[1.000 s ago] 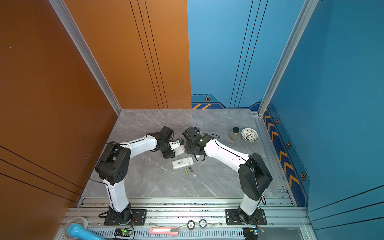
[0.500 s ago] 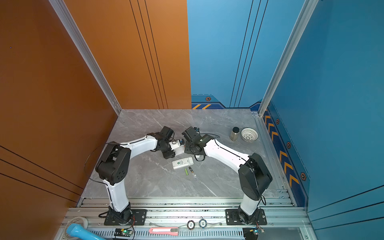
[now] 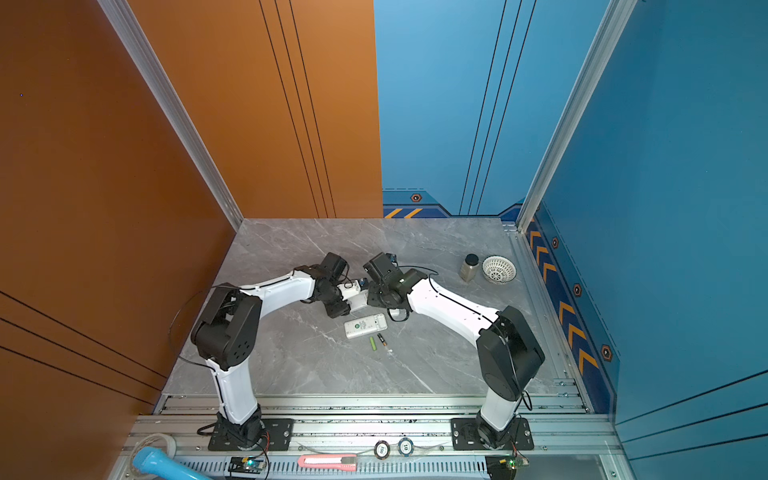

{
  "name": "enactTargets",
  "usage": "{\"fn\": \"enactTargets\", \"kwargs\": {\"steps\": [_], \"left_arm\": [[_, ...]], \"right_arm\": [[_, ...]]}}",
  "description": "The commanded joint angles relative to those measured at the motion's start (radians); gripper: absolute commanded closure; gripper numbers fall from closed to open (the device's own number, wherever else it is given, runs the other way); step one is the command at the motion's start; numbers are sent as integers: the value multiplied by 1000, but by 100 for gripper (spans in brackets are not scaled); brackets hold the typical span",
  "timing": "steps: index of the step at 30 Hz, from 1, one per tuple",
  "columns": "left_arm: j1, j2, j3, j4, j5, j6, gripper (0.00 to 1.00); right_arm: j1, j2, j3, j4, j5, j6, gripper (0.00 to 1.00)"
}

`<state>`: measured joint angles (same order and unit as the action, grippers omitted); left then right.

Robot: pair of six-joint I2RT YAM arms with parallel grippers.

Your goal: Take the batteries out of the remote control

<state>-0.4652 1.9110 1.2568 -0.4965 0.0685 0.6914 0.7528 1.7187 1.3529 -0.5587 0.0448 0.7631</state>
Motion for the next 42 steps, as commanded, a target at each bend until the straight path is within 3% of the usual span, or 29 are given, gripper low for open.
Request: {"fn": "enactTargets", "kwargs": {"steps": [1, 32, 42], "left_arm": [[-16, -23, -15, -29, 3, 22, 100], [-21, -29, -20, -24, 8, 23, 100], [-19, -23, -14, -24, 8, 22, 100]], "right_arm": [[4, -16, 33, -33, 2, -14, 100], [15, 37, 26, -9, 6, -23, 100], [17, -5, 13, -27, 83, -26, 100]]}}
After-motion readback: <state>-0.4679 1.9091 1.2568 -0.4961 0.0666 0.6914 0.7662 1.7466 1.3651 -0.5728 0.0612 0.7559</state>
